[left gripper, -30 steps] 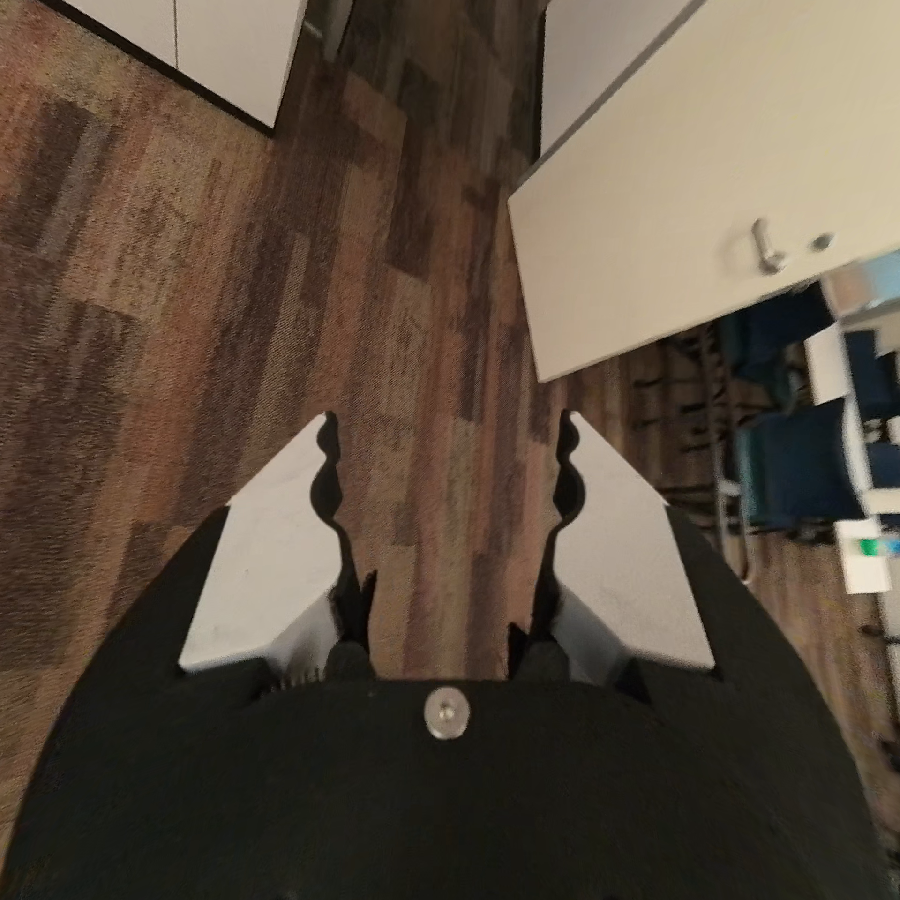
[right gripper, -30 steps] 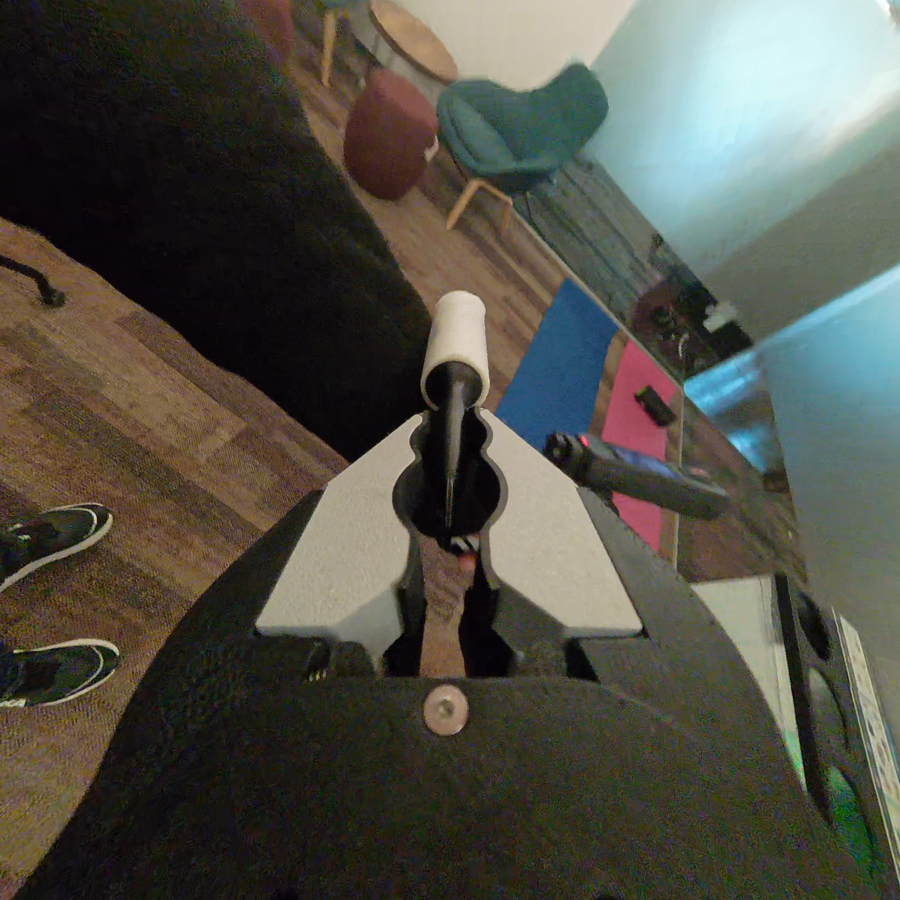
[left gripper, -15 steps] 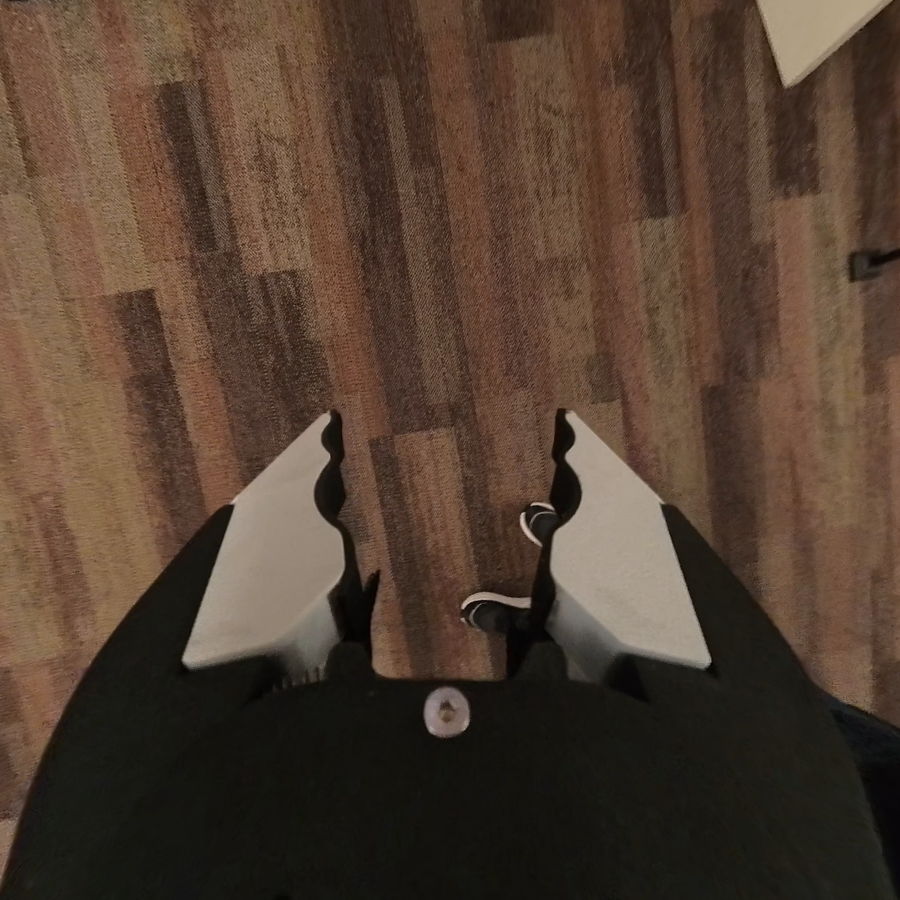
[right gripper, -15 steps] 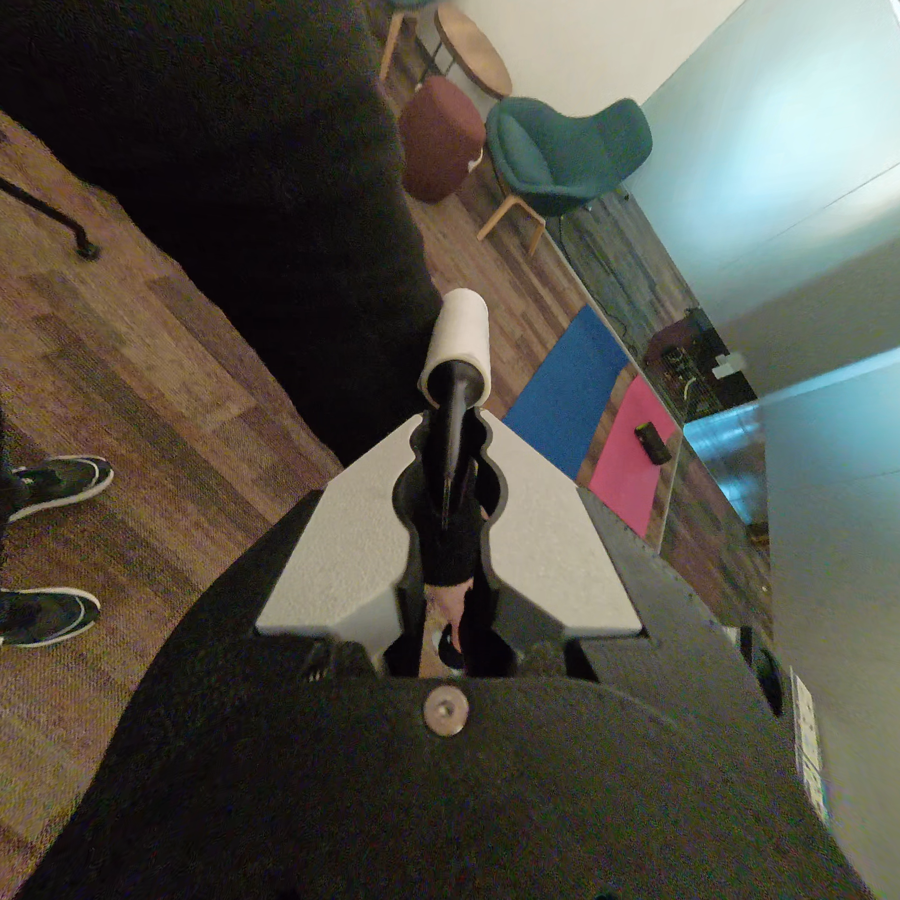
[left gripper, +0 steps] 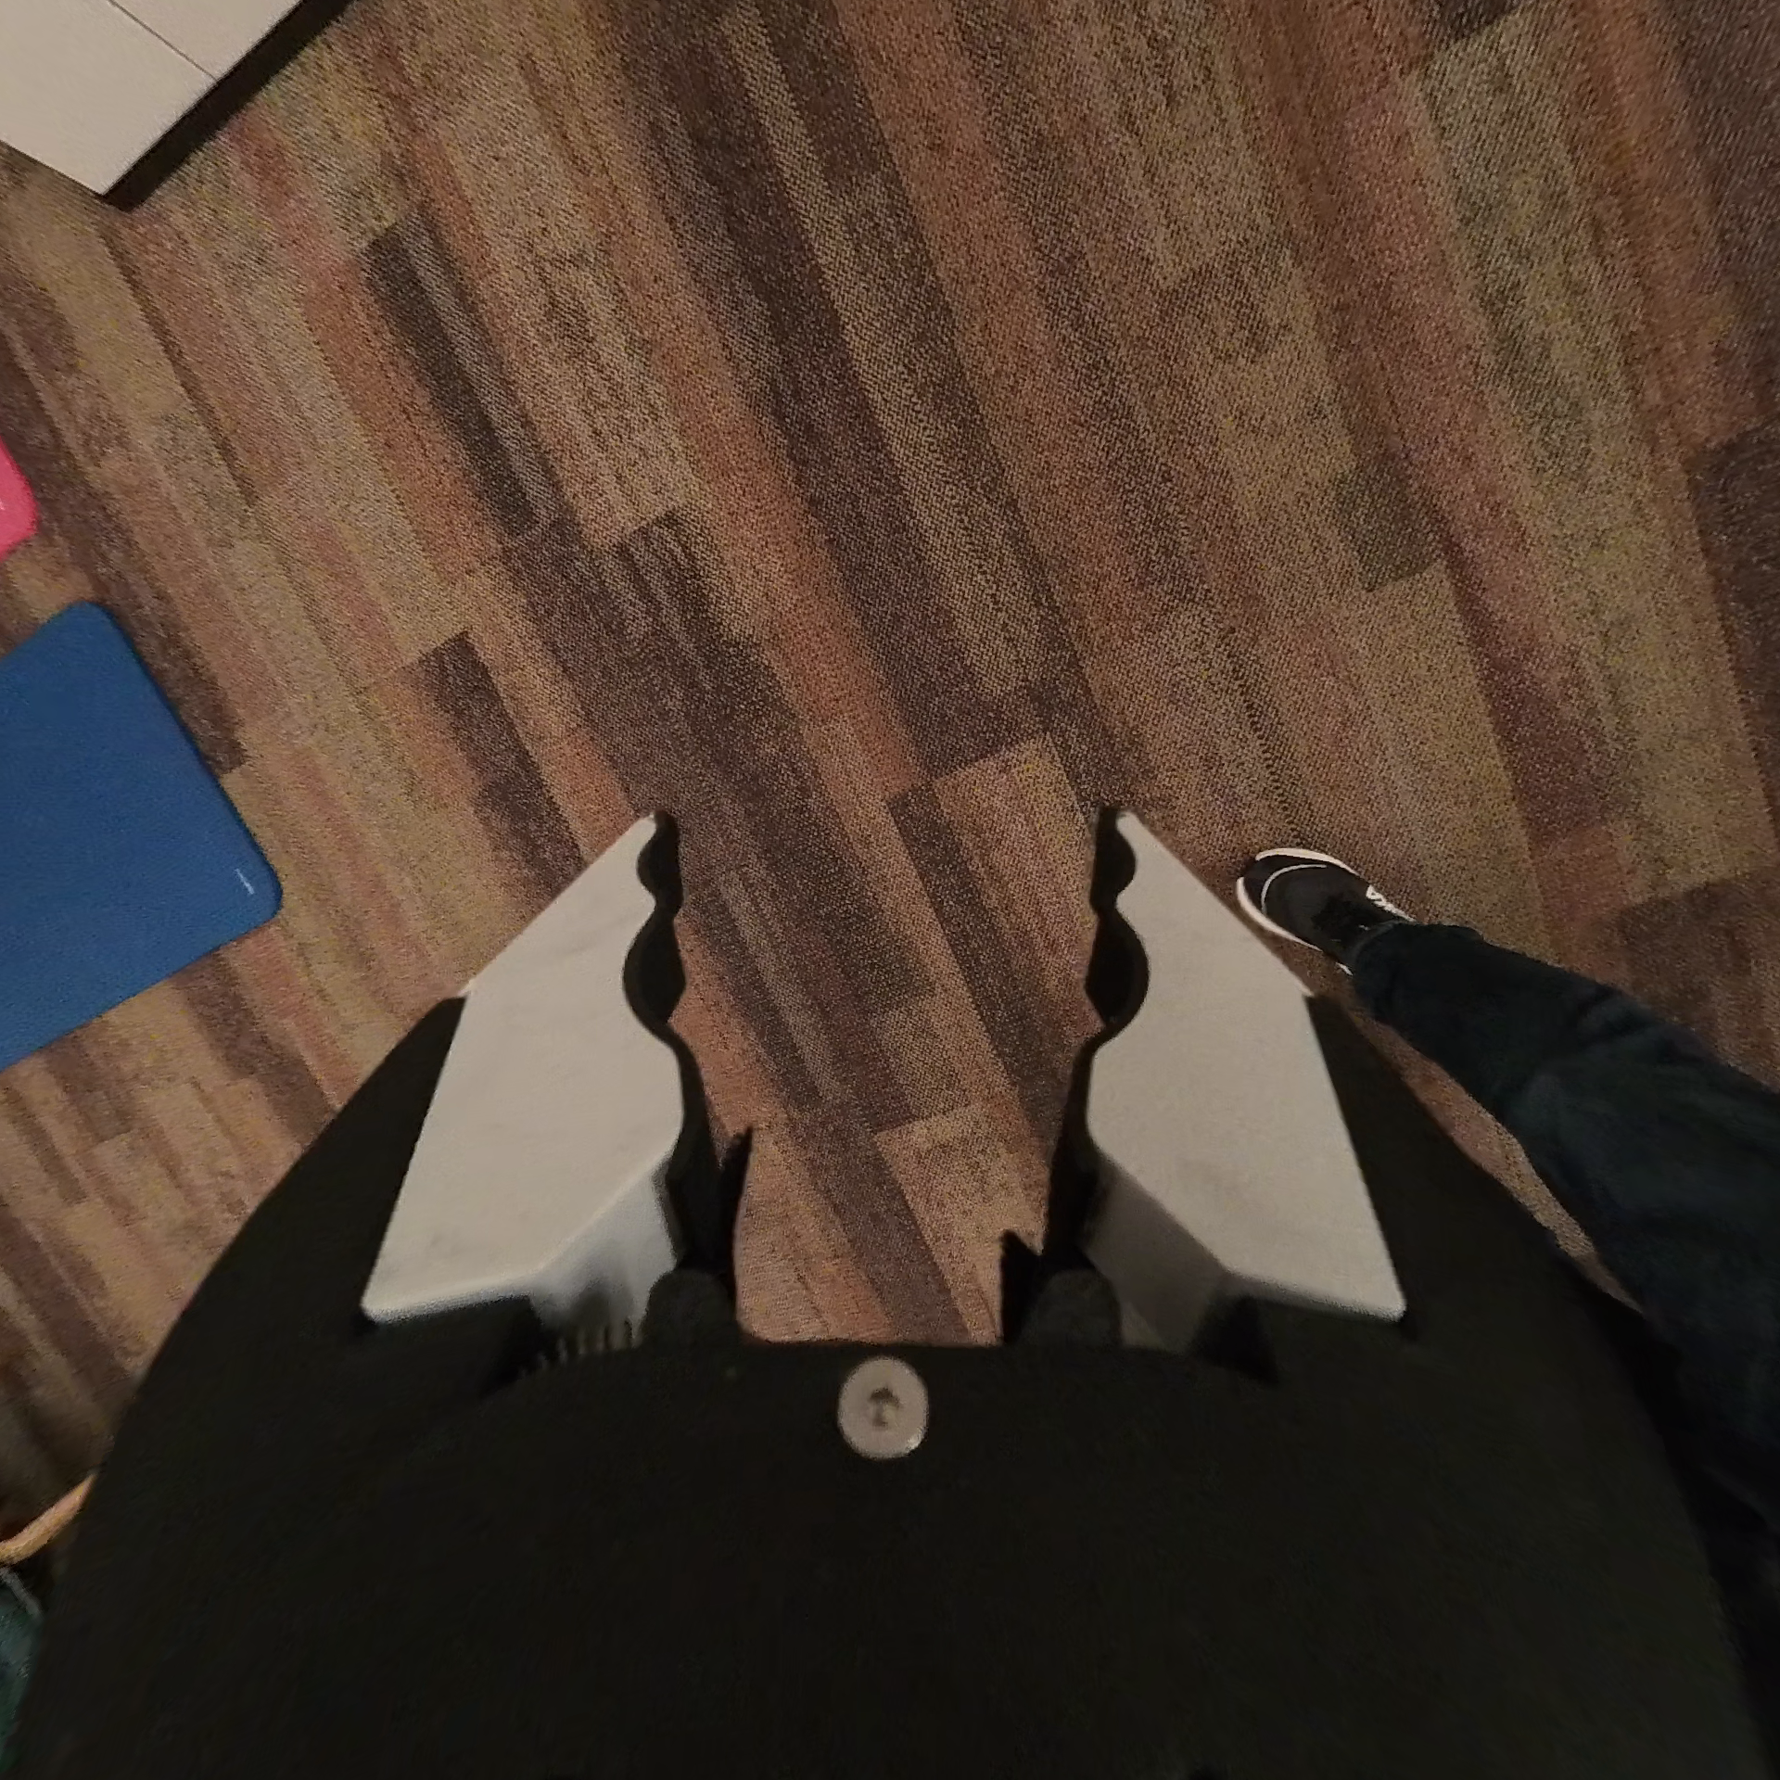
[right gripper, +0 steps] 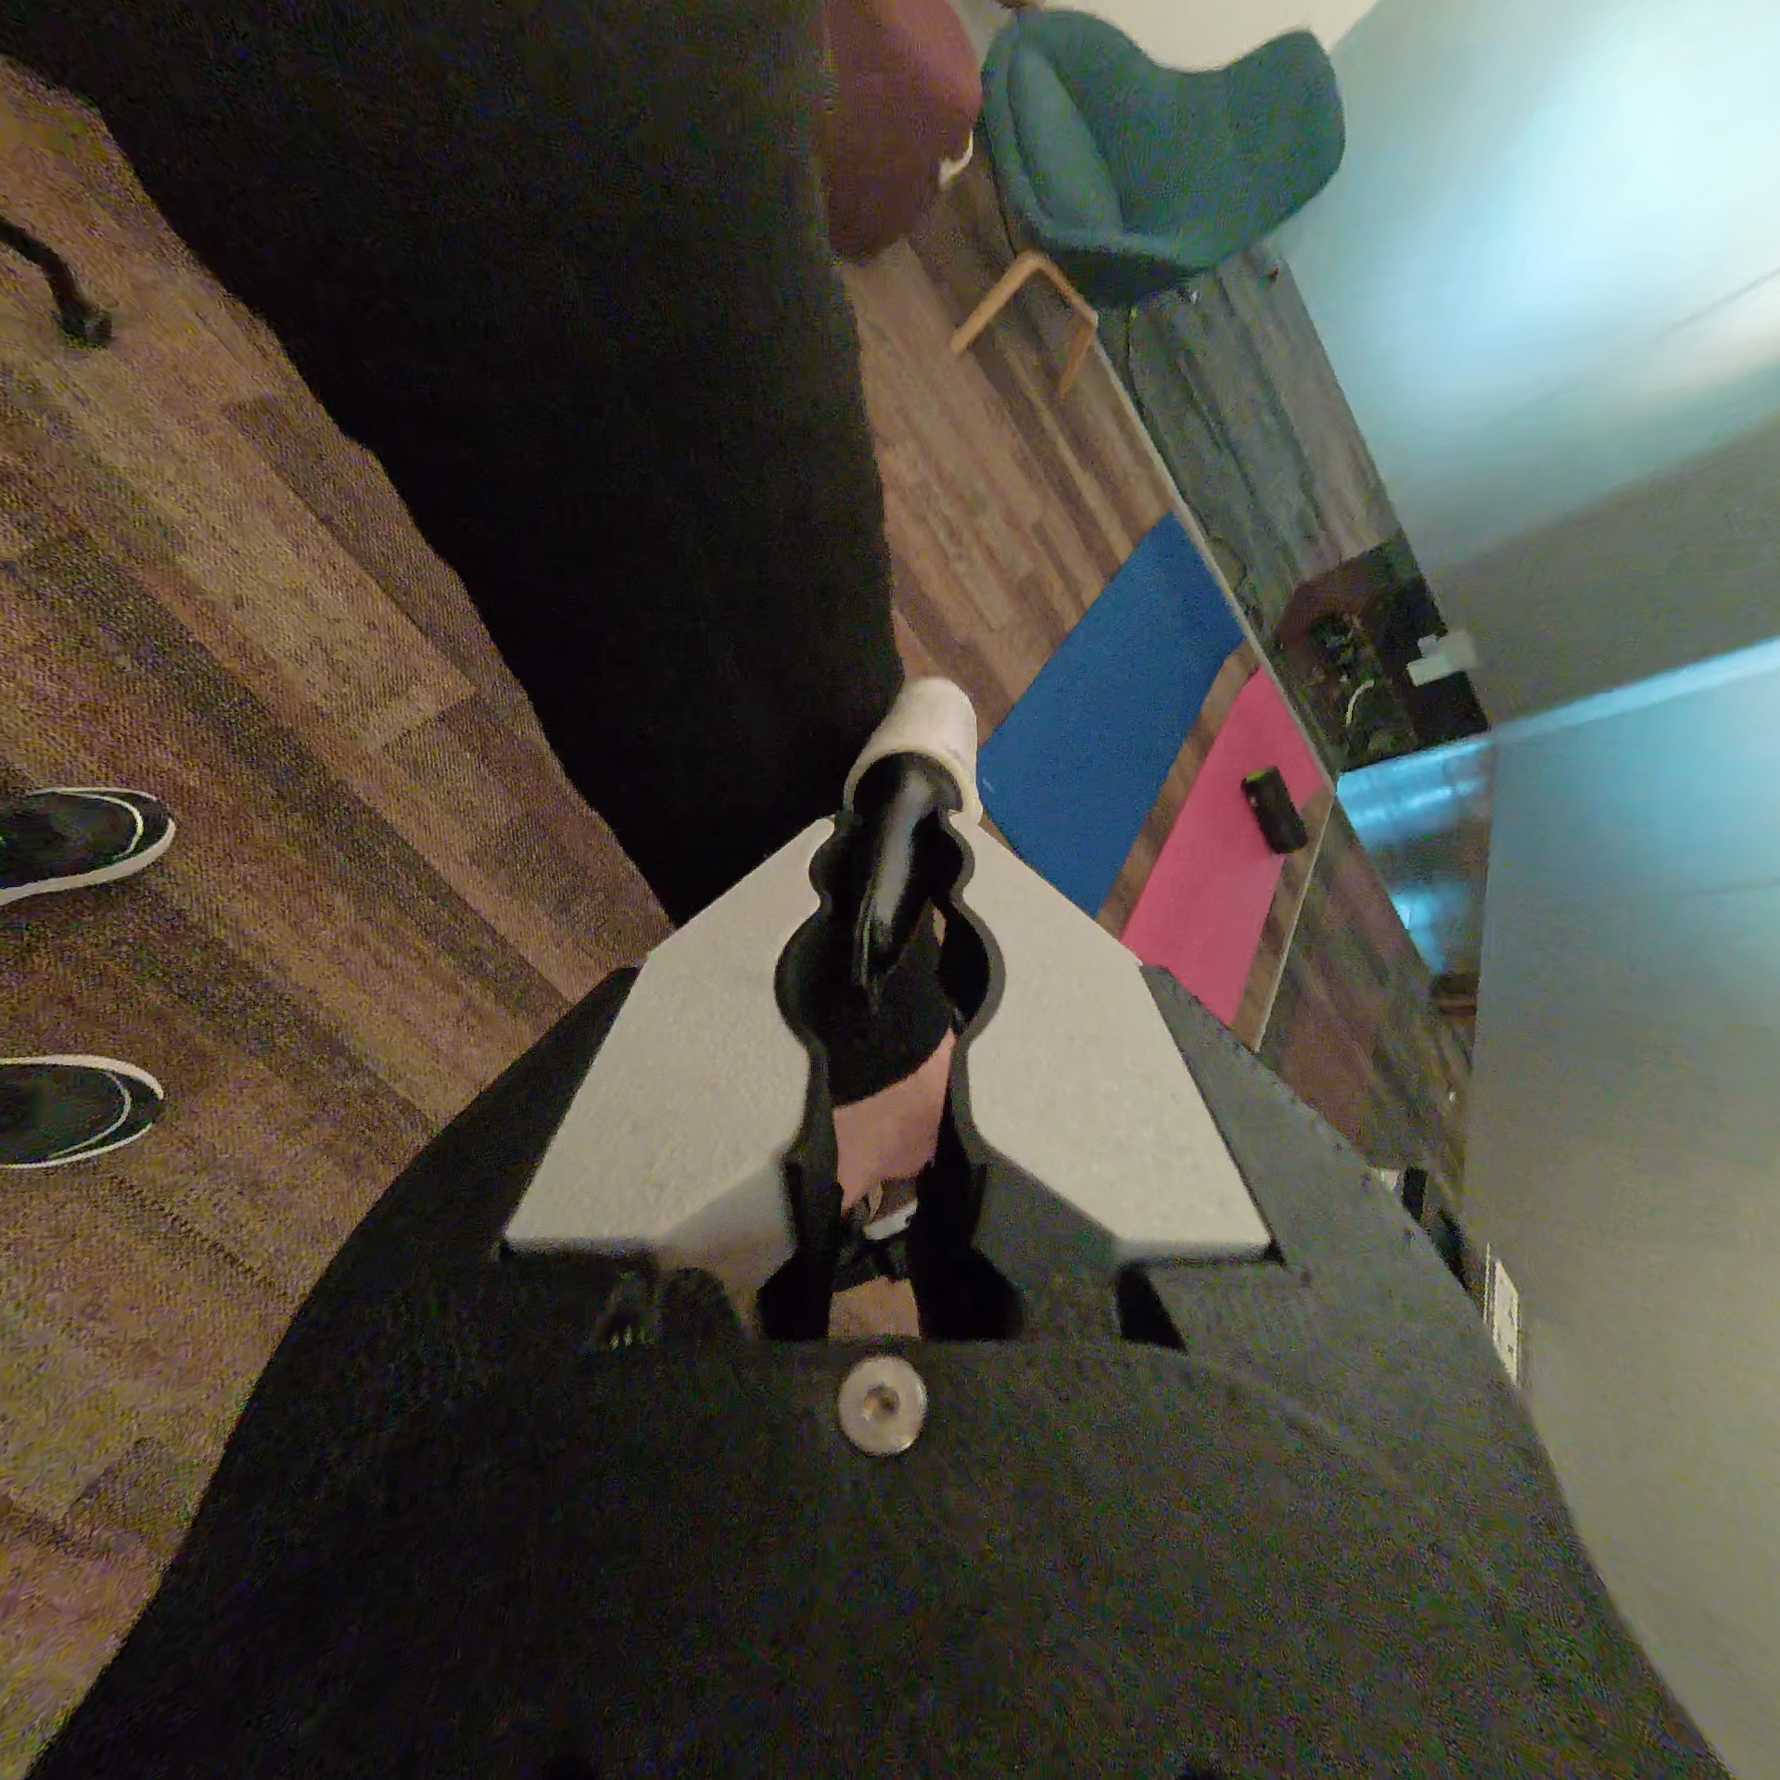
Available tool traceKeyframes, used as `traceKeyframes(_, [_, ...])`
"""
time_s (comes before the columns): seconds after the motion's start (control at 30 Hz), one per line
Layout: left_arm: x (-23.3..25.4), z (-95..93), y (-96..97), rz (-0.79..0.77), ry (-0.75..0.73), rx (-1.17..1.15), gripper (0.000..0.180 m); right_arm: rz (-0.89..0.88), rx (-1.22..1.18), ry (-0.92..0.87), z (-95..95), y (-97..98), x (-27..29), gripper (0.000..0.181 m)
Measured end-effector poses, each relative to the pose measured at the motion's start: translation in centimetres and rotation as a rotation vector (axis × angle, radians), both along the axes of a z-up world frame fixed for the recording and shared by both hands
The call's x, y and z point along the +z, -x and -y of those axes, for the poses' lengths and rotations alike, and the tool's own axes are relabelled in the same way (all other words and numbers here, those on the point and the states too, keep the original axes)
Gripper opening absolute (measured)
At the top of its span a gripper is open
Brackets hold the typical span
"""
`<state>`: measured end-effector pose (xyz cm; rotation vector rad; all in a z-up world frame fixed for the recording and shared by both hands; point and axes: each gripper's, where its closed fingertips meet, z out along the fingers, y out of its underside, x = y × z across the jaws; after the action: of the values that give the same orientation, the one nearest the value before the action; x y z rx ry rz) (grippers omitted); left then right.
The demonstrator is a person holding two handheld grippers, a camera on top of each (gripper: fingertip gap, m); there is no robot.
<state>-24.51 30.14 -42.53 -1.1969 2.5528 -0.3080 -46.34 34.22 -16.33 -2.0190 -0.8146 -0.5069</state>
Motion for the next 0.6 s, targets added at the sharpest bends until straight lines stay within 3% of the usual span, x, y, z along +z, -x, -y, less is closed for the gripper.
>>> traceKeyframes(0.3, [-0.7,0.9,0.6,0.022,-0.084,-0.125,0.084,0.008,0.113,-0.088,-3.0,5.7,4.1,0.014])
traceKeyframes(0.6, [0.2,-2.0,0.8,0.030,-0.125,-0.136,0.083,-0.235,-0.077,-0.123,-1.2,-2.1,1.8,0.013])
